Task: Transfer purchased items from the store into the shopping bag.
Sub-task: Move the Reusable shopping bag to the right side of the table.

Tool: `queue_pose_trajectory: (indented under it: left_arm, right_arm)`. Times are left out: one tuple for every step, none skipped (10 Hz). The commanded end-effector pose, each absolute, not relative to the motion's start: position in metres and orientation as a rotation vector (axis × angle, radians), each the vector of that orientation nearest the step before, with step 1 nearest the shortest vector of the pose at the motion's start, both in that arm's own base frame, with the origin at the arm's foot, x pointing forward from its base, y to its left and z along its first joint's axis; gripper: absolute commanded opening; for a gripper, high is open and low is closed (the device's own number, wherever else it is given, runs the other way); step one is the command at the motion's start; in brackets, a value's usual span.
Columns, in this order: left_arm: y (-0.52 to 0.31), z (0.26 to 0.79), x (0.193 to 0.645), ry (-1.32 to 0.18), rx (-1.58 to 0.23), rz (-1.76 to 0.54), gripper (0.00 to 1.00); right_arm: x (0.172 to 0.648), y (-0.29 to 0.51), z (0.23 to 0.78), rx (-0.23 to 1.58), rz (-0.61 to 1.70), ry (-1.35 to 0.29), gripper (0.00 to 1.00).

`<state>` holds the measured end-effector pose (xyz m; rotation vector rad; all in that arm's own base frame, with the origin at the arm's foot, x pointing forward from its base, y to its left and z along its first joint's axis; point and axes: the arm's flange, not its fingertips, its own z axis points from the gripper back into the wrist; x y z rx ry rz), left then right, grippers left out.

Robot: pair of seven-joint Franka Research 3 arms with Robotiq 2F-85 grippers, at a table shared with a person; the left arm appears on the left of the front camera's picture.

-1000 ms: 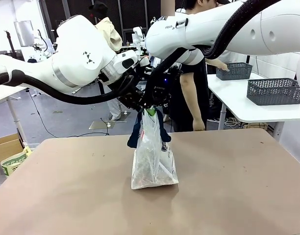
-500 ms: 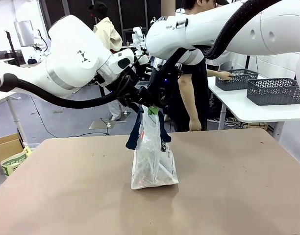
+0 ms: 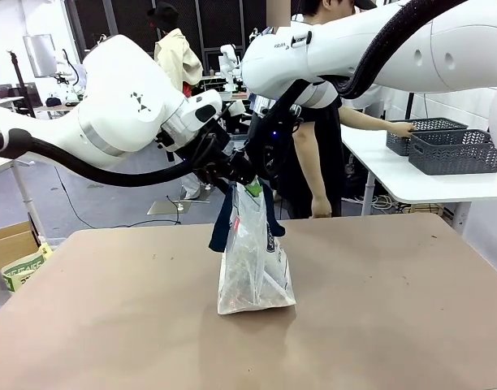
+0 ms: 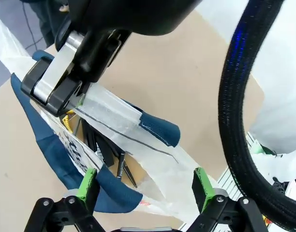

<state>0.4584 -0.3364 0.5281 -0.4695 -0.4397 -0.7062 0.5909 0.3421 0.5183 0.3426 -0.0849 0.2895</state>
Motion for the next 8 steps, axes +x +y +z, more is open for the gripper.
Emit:
queue_pose_trajectory:
  left_arm:
    - [-0.342, 0.536, 0.464, -0.451, -0.526, -0.677, 1.0]
    - [-0.342, 0.54, 0.463, -0.473, -0.524, -0.665, 1.0]
    - [-0.341, 0.542, 0.462, -0.48, -0.524, -0.659, 1.0]
    - [-0.34, 0.544, 0.462, -0.497, -0.5, -0.661, 1.0]
    - [-0.341, 0.545, 0.463, -0.499, -0.503, -0.659, 1.0]
    - [-0.344, 0.548, 0.464, -0.496, -0.535, -0.665, 1.0]
    - [-0.349, 0.551, 0.466, -0.491, -0.565, -0.614, 1.0]
    - [-0.353, 0.552, 0.47, -0.463, -0.572, -0.544, 1.0]
  right_arm:
    - [0.596, 0.344, 0.517, 0.352, 0.282, -0.063, 0.0]
    - [0.596, 0.344, 0.516, 0.355, 0.28, -0.062, 0.0]
    - [0.596, 0.344, 0.516, 0.354, 0.278, -0.059, 0.0]
    - [0.597, 0.344, 0.515, 0.354, 0.28, -0.056, 0.0]
    - [0.598, 0.344, 0.514, 0.355, 0.282, -0.053, 0.0]
    - [0.598, 0.345, 0.513, 0.357, 0.284, -0.05, 0.0]
    - [0.597, 0.345, 0.513, 0.357, 0.284, -0.05, 0.0]
    - [0.597, 0.345, 0.513, 0.357, 0.284, -0.051, 0.0]
